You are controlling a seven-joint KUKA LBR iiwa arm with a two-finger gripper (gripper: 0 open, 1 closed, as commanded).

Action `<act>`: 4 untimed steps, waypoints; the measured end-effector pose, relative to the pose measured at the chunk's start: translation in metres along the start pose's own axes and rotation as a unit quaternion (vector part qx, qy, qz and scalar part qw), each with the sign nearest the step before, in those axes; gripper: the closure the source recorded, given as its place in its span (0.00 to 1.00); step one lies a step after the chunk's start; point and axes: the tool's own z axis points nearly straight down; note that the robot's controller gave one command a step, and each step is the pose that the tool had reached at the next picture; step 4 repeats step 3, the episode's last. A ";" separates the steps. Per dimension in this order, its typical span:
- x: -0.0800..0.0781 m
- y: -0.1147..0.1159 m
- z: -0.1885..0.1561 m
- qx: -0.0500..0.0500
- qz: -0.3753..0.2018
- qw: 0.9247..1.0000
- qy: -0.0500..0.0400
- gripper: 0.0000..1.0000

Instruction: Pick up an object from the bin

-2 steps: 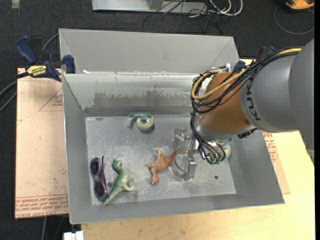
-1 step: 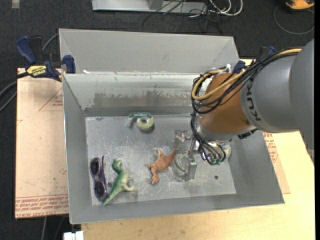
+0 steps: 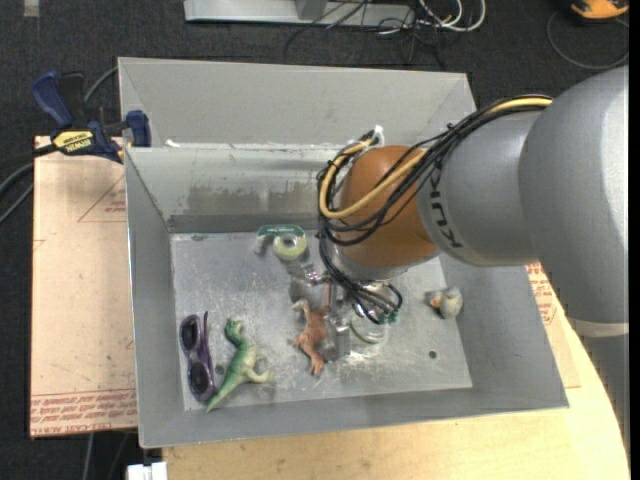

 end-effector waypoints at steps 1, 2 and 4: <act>-0.005 -0.023 0.001 0.000 -0.082 0.997 0.001 1.00; -0.005 -0.023 0.001 0.000 -0.083 0.997 0.001 1.00; -0.025 -0.023 -0.144 0.000 -0.075 0.997 -0.001 1.00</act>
Offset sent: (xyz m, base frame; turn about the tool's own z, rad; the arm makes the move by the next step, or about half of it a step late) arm 0.0000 0.0000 0.0000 0.0000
